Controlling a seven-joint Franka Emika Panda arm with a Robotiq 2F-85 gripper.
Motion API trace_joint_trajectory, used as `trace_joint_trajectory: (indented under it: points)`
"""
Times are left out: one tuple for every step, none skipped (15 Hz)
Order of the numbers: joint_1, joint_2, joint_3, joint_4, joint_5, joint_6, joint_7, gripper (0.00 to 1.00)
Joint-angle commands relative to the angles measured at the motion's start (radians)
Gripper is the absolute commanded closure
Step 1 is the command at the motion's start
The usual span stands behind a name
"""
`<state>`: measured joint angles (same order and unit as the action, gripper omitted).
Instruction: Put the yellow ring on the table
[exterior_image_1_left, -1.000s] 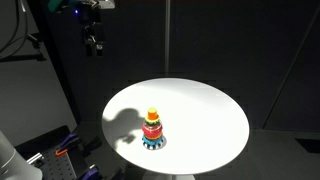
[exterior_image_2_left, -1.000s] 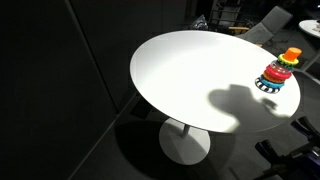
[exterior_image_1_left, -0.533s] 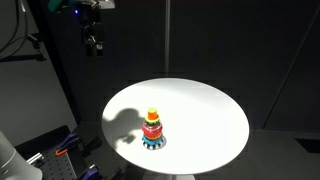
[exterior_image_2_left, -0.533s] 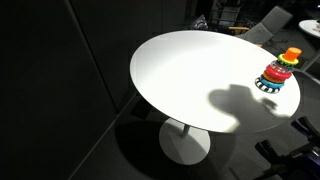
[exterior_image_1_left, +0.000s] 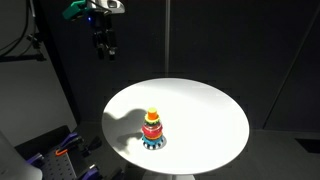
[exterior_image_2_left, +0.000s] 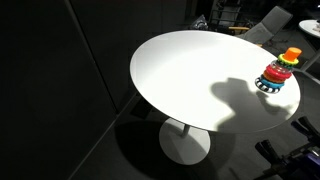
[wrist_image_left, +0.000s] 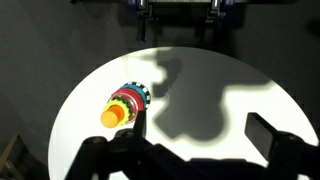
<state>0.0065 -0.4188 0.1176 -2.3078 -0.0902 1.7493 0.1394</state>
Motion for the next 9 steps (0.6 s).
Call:
trace_joint_trajectory:
  points:
    - [0.001,0.046,-0.046,0.004,0.023,0.086,-0.012,0.00]
    - [-0.001,0.055,-0.057,-0.001,0.026,0.115,-0.016,0.00]
    - [-0.005,0.065,-0.067,-0.006,0.026,0.143,-0.016,0.00]
    - [-0.010,0.077,-0.076,-0.010,0.024,0.167,-0.013,0.00]
    - [-0.016,0.088,-0.087,-0.014,0.022,0.195,-0.012,0.00]
    - [-0.022,0.100,-0.096,-0.017,0.021,0.217,-0.008,0.00]
    - [-0.029,0.110,-0.106,-0.025,0.018,0.246,-0.002,0.00]
    - [-0.037,0.121,-0.116,-0.033,0.018,0.275,0.001,0.00]
    - [-0.047,0.134,-0.125,-0.041,0.014,0.304,0.010,0.00]
